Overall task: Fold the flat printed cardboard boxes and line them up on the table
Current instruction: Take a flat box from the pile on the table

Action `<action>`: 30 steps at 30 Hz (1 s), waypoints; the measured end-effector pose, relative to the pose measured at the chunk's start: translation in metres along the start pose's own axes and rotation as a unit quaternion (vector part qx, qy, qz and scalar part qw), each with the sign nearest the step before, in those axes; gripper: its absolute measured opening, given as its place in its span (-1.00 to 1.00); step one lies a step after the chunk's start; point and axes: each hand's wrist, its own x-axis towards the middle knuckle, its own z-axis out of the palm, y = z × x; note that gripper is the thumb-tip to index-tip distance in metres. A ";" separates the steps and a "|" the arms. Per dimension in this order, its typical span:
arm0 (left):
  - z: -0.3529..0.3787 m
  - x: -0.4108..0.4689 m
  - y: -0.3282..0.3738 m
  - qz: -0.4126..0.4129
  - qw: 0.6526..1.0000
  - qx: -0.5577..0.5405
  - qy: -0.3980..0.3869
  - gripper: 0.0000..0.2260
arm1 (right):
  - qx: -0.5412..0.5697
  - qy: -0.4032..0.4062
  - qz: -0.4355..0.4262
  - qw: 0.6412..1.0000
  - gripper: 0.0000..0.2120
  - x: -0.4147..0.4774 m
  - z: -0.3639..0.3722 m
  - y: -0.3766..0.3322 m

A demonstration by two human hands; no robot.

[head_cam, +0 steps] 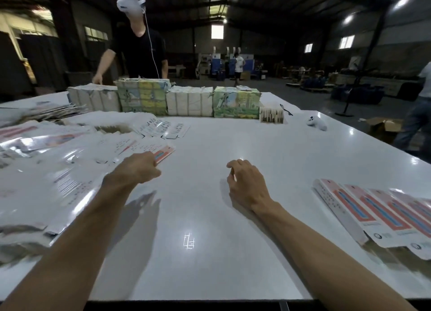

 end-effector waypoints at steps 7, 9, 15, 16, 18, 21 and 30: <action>-0.008 -0.029 -0.045 -0.198 0.968 0.154 0.006 -0.19 | 0.077 0.026 -0.004 0.997 -0.72 0.003 -0.001 0.008; -0.008 -0.031 -0.057 -0.200 0.970 0.139 0.008 -0.22 | 0.089 0.024 -0.017 0.996 -0.73 0.004 0.001 0.008; -0.013 -0.030 -0.073 -0.213 0.970 0.117 0.019 -0.10 | 0.112 0.009 -0.047 0.992 -0.74 0.003 0.007 0.008; -0.014 -0.028 -0.074 -0.219 0.968 0.118 0.023 -0.05 | 0.114 0.007 -0.046 0.992 -0.73 0.003 0.007 0.009; -0.015 -0.024 -0.078 -0.206 0.970 0.124 0.032 -0.12 | 0.120 0.006 -0.043 0.992 -0.74 0.003 0.008 0.009; -0.022 -0.014 -0.085 -0.155 0.985 0.072 0.023 -0.53 | 0.135 0.000 -0.037 0.990 -0.75 0.004 0.010 0.009; -0.015 0.010 -0.001 0.028 0.894 -0.436 -0.099 -0.71 | 0.198 0.017 -0.044 0.979 -0.76 0.006 0.011 0.003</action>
